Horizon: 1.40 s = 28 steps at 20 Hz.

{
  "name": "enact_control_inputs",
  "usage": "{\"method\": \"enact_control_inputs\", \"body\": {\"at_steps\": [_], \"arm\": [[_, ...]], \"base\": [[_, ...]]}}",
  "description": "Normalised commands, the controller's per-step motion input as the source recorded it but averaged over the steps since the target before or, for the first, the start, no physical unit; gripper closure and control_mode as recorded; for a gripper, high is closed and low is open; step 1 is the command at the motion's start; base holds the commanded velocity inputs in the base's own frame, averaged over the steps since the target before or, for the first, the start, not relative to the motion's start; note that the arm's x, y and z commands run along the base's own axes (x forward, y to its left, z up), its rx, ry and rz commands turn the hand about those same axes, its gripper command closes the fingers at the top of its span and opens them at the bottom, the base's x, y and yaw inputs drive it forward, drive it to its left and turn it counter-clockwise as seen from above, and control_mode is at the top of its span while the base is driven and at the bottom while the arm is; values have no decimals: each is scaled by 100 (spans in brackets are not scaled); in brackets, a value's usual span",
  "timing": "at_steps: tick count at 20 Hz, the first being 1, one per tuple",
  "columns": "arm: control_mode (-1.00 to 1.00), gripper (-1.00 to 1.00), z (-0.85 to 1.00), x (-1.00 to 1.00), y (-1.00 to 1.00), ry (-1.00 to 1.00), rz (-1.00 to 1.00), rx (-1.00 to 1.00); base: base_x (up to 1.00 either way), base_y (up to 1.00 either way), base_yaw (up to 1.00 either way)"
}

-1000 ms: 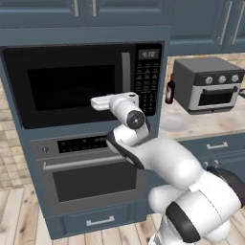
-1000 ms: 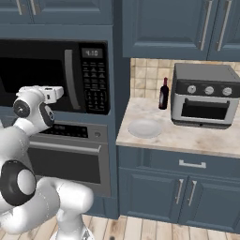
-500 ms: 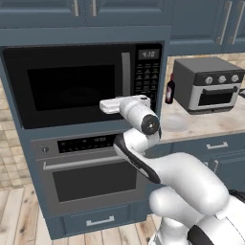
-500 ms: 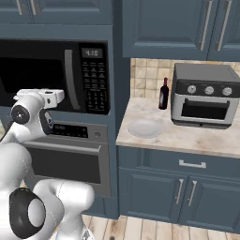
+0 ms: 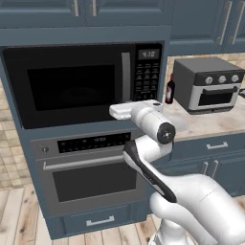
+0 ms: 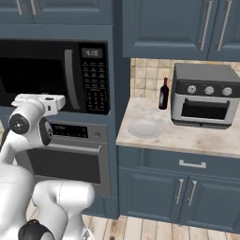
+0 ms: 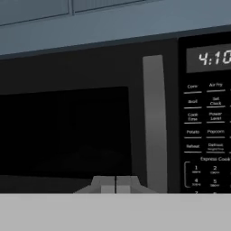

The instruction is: Pick the eggplant from the counter and place it in the microwave. Then turn on the microwave.

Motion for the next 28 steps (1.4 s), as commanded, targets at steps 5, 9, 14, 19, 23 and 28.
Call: {"method": "enact_control_inputs", "body": {"at_steps": [5,9,14,19,23,28], "arm": [[-100,100,4,-35,-25,0,0,2],[-100,100,0,-21,-28,0,0,2],[-100,100,0,-19,-32,2,0,3],[-100,100,0,-14,-34,4,0,4],[-100,100,-2,-4,-30,2,0,3],[-100,100,-11,0,-22,0,-1,3]], "base": [[0,0,0],[0,0,0],[0,0,0],[0,0,0],[0,0,0],[0,0,0]]}}
